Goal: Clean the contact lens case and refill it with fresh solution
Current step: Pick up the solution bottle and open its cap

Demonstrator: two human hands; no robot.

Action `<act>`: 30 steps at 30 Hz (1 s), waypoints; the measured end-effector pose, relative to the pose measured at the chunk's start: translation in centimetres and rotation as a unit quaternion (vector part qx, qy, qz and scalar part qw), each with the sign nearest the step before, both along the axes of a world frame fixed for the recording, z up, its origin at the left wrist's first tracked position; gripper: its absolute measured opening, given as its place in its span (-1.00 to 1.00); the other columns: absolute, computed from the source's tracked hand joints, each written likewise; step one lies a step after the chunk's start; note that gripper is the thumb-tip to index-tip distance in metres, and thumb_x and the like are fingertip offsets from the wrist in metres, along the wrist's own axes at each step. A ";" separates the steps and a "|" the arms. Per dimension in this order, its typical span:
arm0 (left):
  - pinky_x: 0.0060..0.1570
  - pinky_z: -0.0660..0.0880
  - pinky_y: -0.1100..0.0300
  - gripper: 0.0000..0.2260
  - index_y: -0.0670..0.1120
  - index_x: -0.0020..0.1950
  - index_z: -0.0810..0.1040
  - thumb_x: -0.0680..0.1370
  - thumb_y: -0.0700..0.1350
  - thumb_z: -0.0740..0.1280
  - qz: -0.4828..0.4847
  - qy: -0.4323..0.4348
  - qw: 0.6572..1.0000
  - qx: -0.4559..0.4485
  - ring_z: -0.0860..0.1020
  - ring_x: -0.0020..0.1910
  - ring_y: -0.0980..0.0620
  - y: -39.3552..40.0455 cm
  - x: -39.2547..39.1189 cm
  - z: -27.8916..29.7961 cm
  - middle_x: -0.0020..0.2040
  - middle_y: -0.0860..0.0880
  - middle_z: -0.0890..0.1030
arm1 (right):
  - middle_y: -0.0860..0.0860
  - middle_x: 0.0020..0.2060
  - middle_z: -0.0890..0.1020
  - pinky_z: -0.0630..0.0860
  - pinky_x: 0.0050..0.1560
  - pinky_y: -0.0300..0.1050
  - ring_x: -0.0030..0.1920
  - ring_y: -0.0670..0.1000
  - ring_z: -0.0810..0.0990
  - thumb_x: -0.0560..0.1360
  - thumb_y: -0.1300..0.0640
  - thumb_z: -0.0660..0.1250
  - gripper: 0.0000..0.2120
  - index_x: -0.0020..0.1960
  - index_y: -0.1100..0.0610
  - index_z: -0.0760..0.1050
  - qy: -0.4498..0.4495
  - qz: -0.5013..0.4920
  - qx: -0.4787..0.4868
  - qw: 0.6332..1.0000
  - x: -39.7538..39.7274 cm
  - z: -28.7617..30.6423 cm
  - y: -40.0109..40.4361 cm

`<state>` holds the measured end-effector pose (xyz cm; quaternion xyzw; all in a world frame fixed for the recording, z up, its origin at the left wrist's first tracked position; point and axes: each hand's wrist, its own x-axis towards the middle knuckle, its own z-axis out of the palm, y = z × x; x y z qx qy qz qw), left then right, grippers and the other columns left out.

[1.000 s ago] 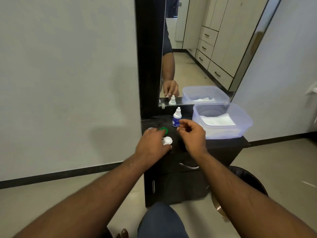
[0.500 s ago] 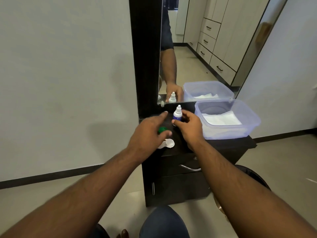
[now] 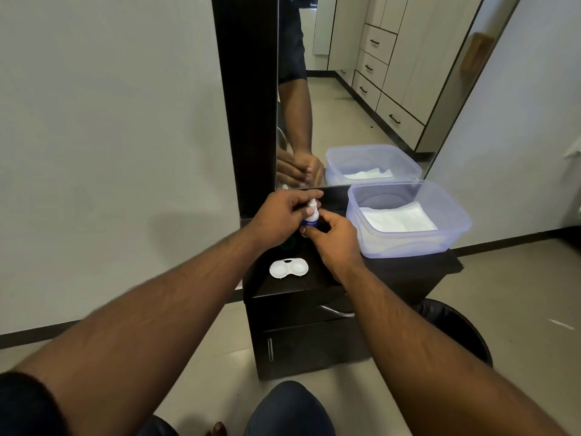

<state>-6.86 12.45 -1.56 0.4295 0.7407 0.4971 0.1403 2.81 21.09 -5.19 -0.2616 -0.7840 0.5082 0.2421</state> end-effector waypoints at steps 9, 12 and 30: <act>-0.06 0.29 0.71 -0.70 -0.16 0.23 0.59 0.50 -0.25 0.41 0.119 0.084 0.989 0.034 0.51 0.06 0.23 0.3 1.6 -0.4 0.17 -0.09 0.64 | 0.00 0.09 0.65 0.52 0.22 0.00 0.08 -0.04 0.59 0.48 0.18 0.38 -0.66 0.25 0.08 0.53 -0.020 0.004 0.014 1.000 0.0 0.6 -0.3; -0.01 0.47 0.52 -0.69 -0.17 0.19 0.62 0.46 -0.17 0.47 0.156 0.103 0.980 0.062 0.57 -0.05 0.21 0.4 2.1 -0.6 0.03 -0.07 0.69 | 0.02 0.12 0.63 0.48 0.14 -0.19 0.05 -0.07 0.56 0.49 0.21 0.36 -0.64 0.29 0.12 0.50 -0.029 -0.001 0.024 0.999 0.3 1.1 -0.5; 0.23 0.41 0.18 -0.57 -0.06 0.41 0.43 0.54 -0.12 0.36 0.167 0.138 0.972 0.091 0.50 0.23 0.03 0.0 2.9 -1.5 0.21 -0.05 0.60 | -0.05 -0.14 0.67 0.46 -0.19 -0.47 -0.15 -0.19 0.59 0.51 0.25 0.32 -0.82 0.08 0.13 0.60 0.009 -0.005 0.010 1.000 0.5 1.3 -1.0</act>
